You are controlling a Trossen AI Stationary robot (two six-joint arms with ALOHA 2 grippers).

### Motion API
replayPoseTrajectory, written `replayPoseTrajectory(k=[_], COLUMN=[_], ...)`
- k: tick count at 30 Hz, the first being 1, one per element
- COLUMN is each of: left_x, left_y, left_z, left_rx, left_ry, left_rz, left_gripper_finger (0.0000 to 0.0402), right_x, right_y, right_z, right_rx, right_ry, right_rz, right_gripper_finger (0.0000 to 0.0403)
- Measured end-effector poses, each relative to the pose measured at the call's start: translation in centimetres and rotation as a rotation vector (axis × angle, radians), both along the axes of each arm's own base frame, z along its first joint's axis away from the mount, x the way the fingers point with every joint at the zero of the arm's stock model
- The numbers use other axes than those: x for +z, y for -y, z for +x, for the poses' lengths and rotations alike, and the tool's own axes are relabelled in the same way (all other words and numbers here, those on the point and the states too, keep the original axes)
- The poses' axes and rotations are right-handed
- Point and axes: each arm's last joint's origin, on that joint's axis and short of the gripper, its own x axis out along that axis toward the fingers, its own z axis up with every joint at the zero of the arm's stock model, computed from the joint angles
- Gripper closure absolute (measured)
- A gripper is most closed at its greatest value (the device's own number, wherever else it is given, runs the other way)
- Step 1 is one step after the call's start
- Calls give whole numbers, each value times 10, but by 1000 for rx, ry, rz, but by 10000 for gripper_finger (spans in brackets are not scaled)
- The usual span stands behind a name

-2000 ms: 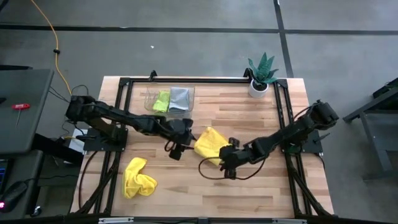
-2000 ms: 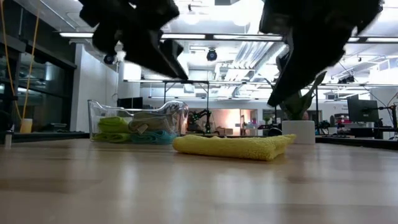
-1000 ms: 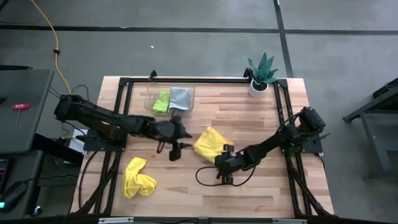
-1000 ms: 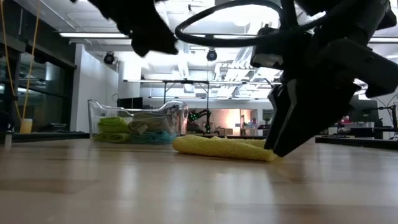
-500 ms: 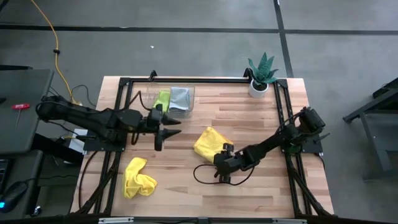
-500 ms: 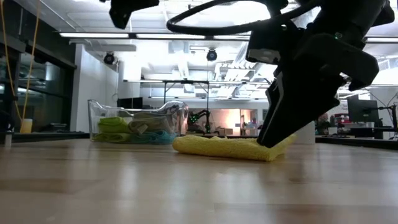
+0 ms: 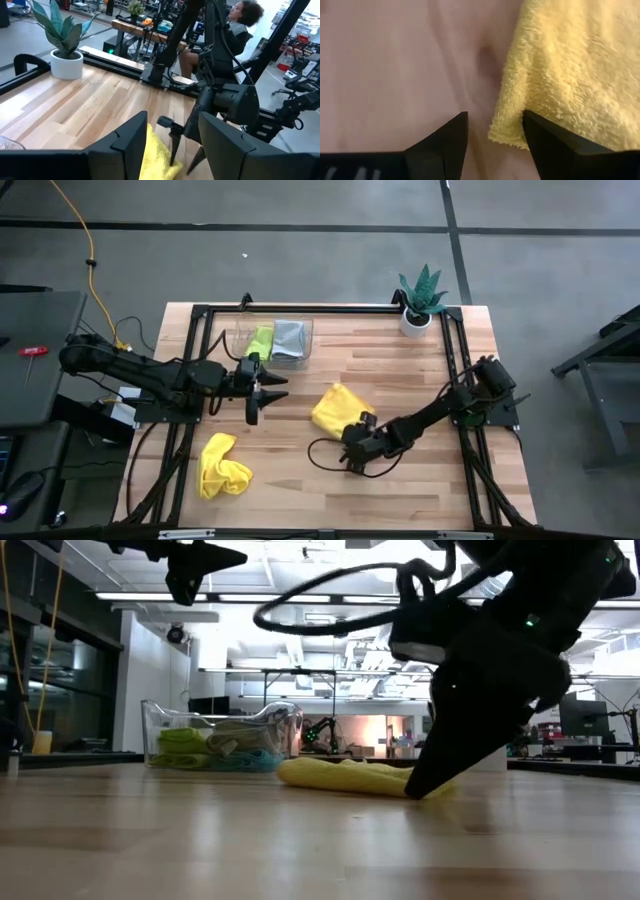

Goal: Fold microfiber towels
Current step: Fold the top yellow towel

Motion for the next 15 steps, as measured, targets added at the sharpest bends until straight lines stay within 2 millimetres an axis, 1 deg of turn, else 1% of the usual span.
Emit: replayPoseTrajectory(k=[3,7,15], left_x=[0,-2,-9], left_y=[0,0,0], left_z=[0,1,7], left_rx=[0,0,14], left_ry=[0,-15,-40], left_rz=[0,1,-39], left_gripper_finger=[234,234,234], right_x=[-2,-5,-5], right_y=[3,4,6], right_z=[-5,-12,-18], right_rx=[-18,41,115], right_ry=[-59,-142,-226], right_rz=[-23,-65,-106], right_gripper_finger=[240,264,270])
